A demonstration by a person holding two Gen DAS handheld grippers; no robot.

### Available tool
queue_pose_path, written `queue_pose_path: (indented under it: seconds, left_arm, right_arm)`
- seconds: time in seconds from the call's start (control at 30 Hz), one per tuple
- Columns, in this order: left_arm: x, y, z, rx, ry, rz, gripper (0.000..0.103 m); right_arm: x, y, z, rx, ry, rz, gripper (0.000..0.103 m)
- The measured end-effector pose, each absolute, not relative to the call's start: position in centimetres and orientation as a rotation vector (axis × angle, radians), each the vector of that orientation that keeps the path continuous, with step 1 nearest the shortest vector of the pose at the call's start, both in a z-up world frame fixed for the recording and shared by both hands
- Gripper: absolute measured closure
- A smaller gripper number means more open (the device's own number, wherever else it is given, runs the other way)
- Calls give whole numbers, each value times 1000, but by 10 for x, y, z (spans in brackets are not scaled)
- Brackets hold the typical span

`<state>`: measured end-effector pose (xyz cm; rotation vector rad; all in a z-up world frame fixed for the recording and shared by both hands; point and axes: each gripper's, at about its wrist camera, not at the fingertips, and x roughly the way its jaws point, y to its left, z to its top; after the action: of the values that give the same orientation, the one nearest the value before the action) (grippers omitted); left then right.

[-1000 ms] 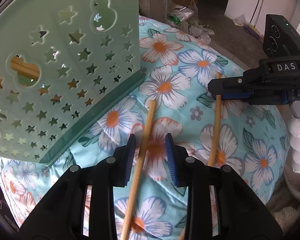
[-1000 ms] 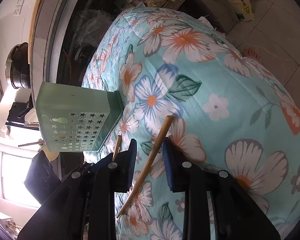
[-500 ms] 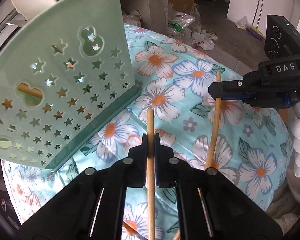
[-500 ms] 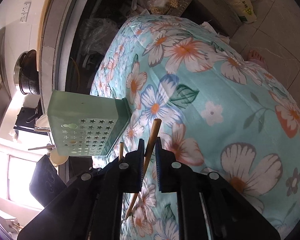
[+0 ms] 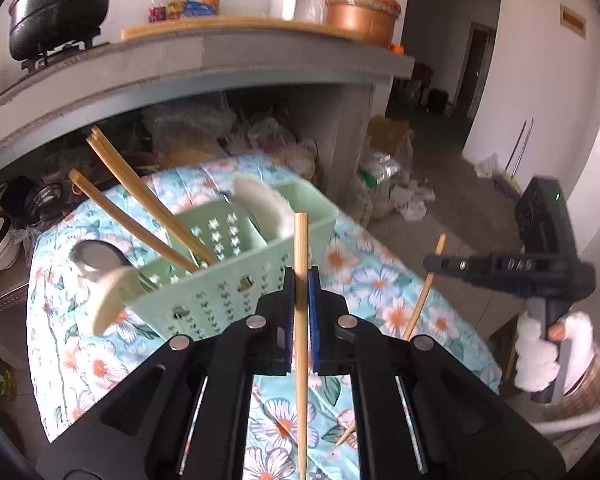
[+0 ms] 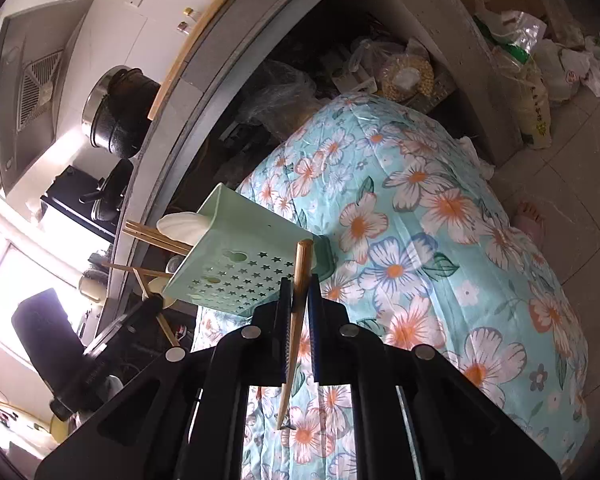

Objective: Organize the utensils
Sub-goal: 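Lift both grasped chopsticks upright above the green caddy, then lower the chopstick into the green caddy and open the left tool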

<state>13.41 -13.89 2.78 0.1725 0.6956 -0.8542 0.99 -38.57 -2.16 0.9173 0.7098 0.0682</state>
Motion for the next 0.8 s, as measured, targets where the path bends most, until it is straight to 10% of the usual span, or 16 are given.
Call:
queue_pose_path:
  seconds: [0.5,0.8]
  left_arm:
    - [171,-84,166,-324,318,-925,98]
    - [211,-128,137,-276,279,-820,98]
  right_arm:
    - [11,-385,-11,902,704,65,95]
    - [15,-389,-13,900,713,60,95]
